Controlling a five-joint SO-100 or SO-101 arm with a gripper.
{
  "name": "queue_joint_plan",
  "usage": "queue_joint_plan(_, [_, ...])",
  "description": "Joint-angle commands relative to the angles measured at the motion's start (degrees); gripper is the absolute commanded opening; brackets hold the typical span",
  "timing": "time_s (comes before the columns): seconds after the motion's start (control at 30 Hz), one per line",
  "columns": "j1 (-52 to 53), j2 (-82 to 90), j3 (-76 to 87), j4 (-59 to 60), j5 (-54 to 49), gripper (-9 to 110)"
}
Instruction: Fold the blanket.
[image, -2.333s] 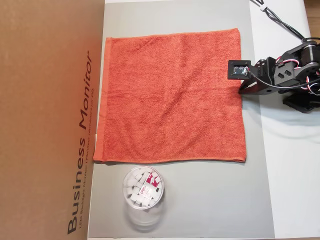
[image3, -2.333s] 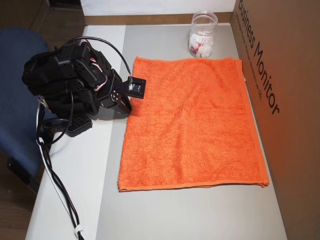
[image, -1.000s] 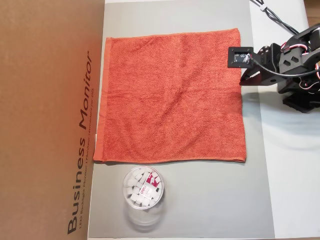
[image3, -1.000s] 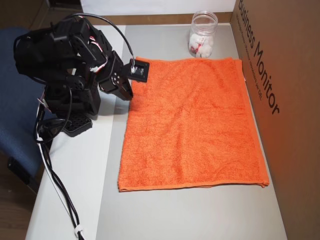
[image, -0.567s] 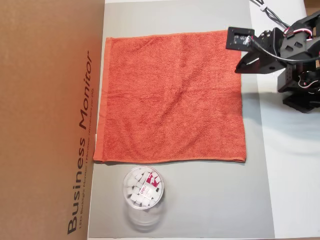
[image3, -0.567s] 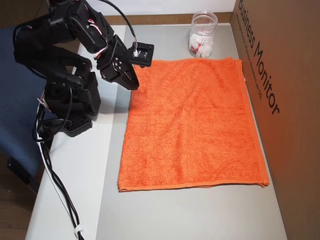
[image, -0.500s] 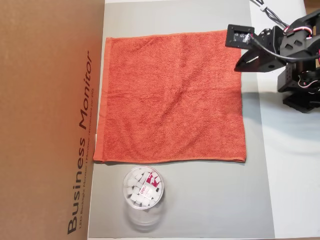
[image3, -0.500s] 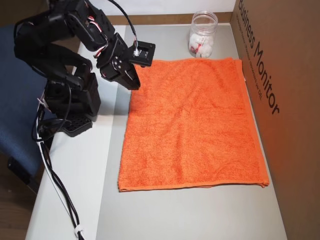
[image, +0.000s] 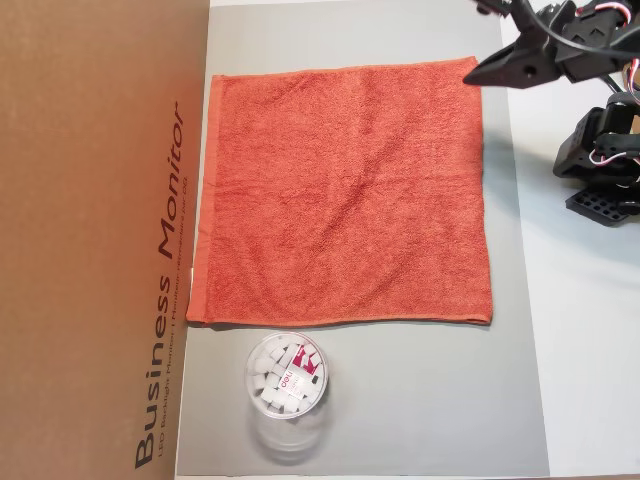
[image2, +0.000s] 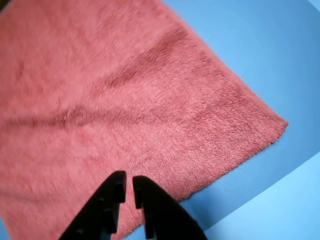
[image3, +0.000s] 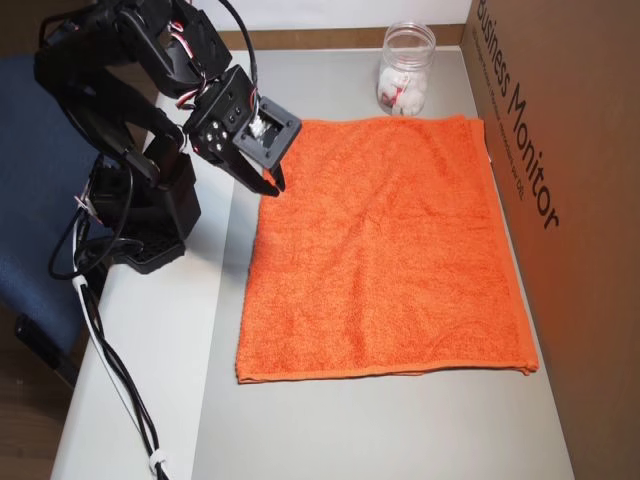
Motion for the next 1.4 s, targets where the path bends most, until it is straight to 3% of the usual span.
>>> queue_joint_plan(0.0, [3.2, -1.6, -4.7, -0.4, 4.0, 0])
queue_joint_plan(0.37, [15.0, -7.1, -8.1, -0.4, 15.8, 0])
queue_joint_plan(1.03, [32.9, -19.8, -7.2, -0.5, 15.6, 26])
queue_joint_plan(1.37, [32.7, -29.0, -7.4, -1.3, 15.5, 26])
